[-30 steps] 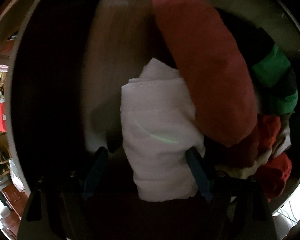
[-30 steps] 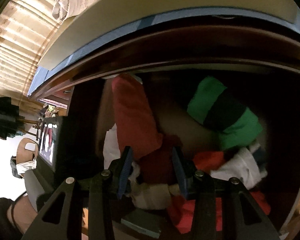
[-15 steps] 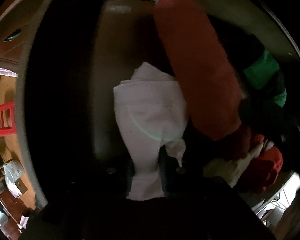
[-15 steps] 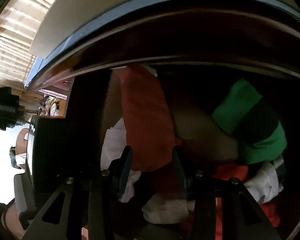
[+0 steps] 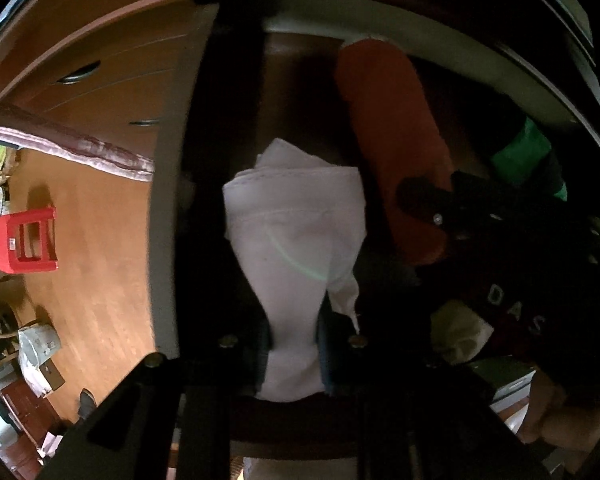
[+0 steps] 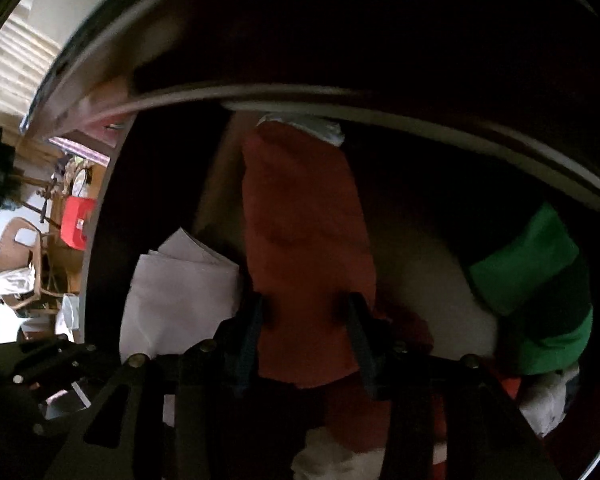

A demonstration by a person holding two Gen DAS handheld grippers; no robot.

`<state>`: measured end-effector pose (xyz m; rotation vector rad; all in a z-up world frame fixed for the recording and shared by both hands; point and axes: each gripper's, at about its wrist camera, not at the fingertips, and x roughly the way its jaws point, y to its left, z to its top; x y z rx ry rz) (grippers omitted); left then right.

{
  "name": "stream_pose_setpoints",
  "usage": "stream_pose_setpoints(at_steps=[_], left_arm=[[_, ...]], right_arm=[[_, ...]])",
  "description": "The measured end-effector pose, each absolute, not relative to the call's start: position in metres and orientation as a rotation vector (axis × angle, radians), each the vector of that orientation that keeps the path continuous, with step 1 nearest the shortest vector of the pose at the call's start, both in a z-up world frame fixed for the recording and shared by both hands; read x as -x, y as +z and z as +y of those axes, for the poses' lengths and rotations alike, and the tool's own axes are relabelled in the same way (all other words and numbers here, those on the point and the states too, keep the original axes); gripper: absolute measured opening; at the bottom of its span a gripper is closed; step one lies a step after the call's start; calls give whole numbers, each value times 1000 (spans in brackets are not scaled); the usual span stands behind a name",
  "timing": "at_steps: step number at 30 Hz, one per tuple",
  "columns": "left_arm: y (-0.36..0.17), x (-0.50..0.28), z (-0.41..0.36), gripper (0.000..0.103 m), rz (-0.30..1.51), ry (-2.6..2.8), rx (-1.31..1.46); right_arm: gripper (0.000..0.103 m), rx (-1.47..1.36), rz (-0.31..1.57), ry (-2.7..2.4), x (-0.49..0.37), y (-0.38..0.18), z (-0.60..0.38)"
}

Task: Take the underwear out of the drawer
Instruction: 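Grasp pale pink underwear with left tool while right tool grasps red rolled garment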

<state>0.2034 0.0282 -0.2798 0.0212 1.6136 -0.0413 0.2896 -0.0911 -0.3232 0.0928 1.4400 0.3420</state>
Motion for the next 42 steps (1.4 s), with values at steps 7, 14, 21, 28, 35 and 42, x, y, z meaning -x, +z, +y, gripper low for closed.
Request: stream_pose_setpoints(at_steps=[7, 14, 21, 28, 35, 42], left_arm=[[-267, -198, 58, 18, 1595, -32, -20], [-259, -192, 69, 18, 1591, -39, -15], [-258, -190, 72, 18, 1582, -41, -9], [-248, -191, 67, 18, 1565, -51, 20], [-233, -186, 59, 18, 1537, -77, 20], [-213, -175, 39, 18, 1501, -122, -24]], right_arm=[[59, -102, 1458, 297, -291, -336, -84], [61, 19, 1454, 276, -291, -339, -61], [31, -33, 1451, 285, -288, -330, -83], [29, -171, 1439, 283, -278, -308, -120], [29, -288, 1411, 303, -264, -275, -152], [29, -308, 1391, 333, -244, -263, -164]])
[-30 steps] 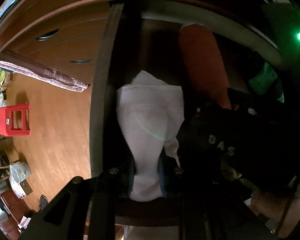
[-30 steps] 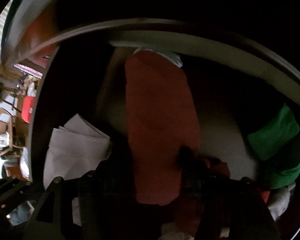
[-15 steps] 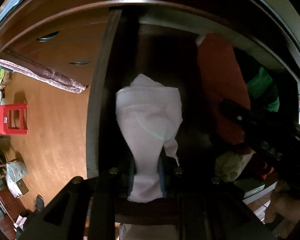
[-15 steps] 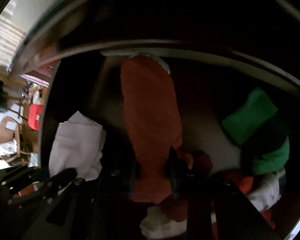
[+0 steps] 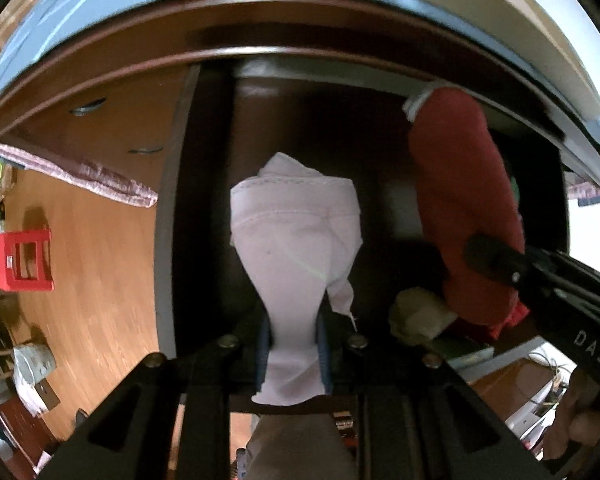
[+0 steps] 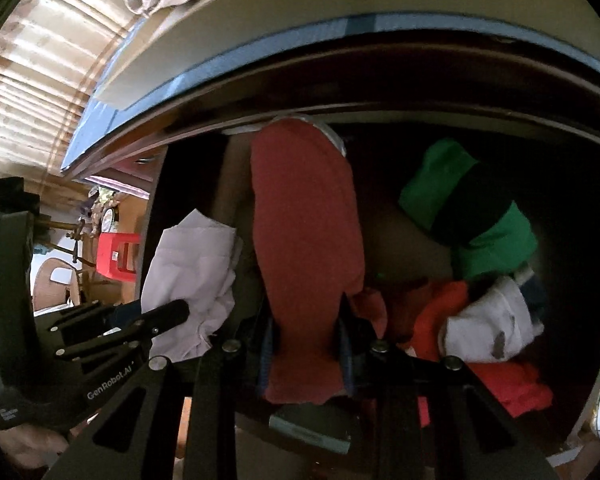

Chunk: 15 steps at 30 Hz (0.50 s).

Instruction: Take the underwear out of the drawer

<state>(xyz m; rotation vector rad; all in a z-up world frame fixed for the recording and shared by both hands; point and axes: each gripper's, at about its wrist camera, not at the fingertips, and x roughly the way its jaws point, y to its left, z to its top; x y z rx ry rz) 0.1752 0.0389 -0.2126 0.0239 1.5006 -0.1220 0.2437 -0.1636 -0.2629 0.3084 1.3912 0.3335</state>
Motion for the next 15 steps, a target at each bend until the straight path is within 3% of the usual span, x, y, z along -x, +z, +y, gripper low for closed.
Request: stream_pose_setpoints(at_steps=[15], left_arm=[[-162, -151, 22, 18, 1406, -228, -48]], right_arm=[[29, -404, 1328, 382, -206, -218, -203]])
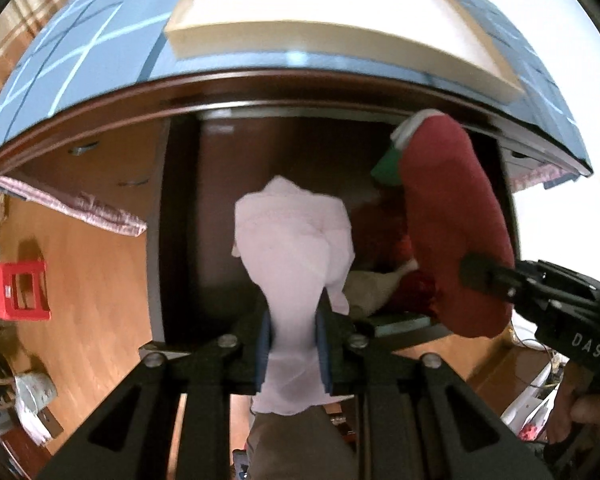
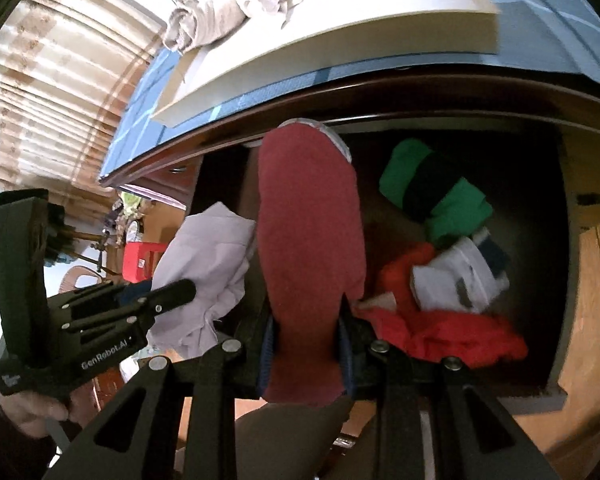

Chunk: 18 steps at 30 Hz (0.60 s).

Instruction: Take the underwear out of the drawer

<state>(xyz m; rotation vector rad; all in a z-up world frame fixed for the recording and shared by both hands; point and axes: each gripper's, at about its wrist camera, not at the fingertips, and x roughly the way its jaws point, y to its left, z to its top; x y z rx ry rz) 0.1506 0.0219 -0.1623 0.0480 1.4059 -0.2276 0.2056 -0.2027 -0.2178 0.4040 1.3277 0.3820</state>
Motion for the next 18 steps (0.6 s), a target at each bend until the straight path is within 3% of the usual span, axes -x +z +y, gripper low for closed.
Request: stream_pose_setpoints(at_steps=[5, 7, 15, 18], left_arm=[[-152, -142, 6, 18, 1387, -257, -55], [-153, -139, 2, 13, 1383, -253, -67], [-182, -143, 12, 14, 1473, -194, -48], [-195, -155, 28, 39, 1560, -159, 26]], right_arm=[[29, -432, 1311, 379, -195, -210, -219], [29, -425, 1307, 373, -192, -208, -227], [29, -436, 1322, 370, -187, -218, -236], [29, -421, 1321, 376, -184, -219, -237]])
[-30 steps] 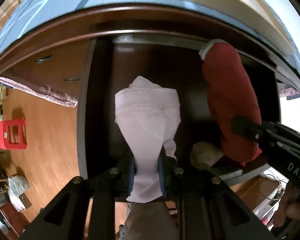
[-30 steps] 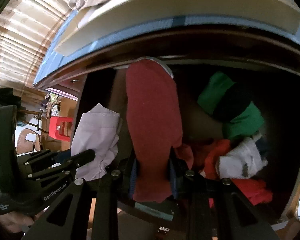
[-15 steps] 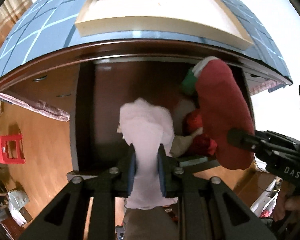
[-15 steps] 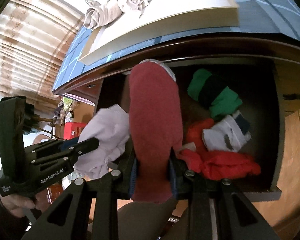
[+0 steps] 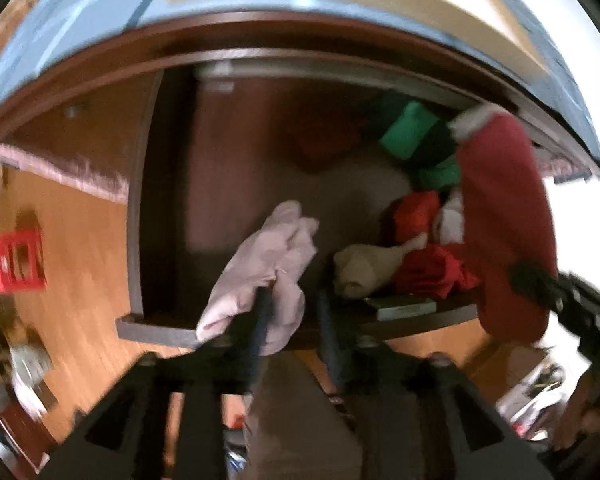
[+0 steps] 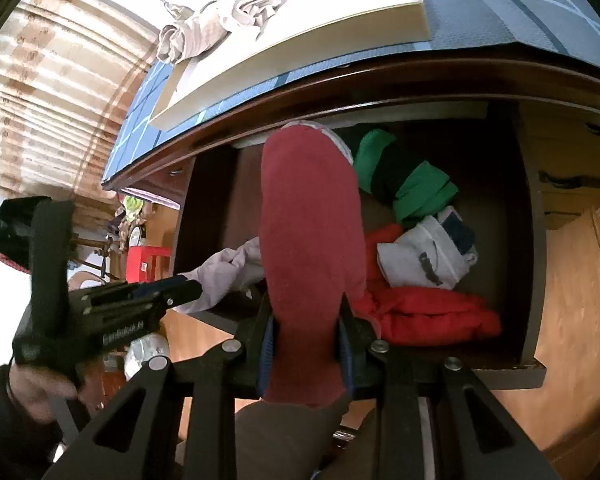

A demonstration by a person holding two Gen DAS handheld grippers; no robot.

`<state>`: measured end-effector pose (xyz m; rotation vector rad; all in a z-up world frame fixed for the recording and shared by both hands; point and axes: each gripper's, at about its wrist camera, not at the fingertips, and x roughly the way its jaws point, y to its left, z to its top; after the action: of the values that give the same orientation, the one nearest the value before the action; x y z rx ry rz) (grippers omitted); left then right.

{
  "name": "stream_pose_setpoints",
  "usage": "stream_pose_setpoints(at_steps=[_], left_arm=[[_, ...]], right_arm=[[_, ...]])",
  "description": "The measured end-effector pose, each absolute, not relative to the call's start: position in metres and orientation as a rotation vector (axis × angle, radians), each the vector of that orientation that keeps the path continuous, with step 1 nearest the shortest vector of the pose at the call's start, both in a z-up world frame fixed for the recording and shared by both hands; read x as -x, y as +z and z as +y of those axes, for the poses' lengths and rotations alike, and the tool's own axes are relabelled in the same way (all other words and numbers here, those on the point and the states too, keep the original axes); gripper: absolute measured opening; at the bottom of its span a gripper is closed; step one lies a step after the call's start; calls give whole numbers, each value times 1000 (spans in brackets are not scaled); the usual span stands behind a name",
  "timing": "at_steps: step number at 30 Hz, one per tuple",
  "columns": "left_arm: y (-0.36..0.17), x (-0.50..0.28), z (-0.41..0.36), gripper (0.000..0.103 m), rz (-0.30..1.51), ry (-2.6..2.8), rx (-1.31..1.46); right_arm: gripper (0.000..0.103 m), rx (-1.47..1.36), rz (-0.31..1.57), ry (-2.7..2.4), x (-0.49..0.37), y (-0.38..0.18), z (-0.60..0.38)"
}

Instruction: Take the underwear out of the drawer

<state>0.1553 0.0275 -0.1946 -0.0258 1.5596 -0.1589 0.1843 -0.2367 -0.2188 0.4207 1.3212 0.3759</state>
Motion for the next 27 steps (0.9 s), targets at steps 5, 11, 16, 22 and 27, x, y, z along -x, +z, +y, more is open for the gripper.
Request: stream_pose_setpoints(at_steps=[5, 11, 16, 22, 27], left_arm=[[-199, -173, 33, 52, 1537, -146, -8], [-209, -189, 27, 56, 1562, -199, -134], [-203, -194, 32, 56, 1576, -248, -211], [-174, -200, 23, 56, 1498, -389, -317], [-203, -216, 7, 63, 1558, -449, -488]], right_arm=[[29, -430, 1323, 365, -184, -222, -241], [29, -451, 1335, 343, -184, -227, -244], [29, -457, 1329, 338, -186, -228, -243], [29, -477, 1333, 338, -193, -233, -238], [29, -480, 1339, 344, -197, -235, -234]])
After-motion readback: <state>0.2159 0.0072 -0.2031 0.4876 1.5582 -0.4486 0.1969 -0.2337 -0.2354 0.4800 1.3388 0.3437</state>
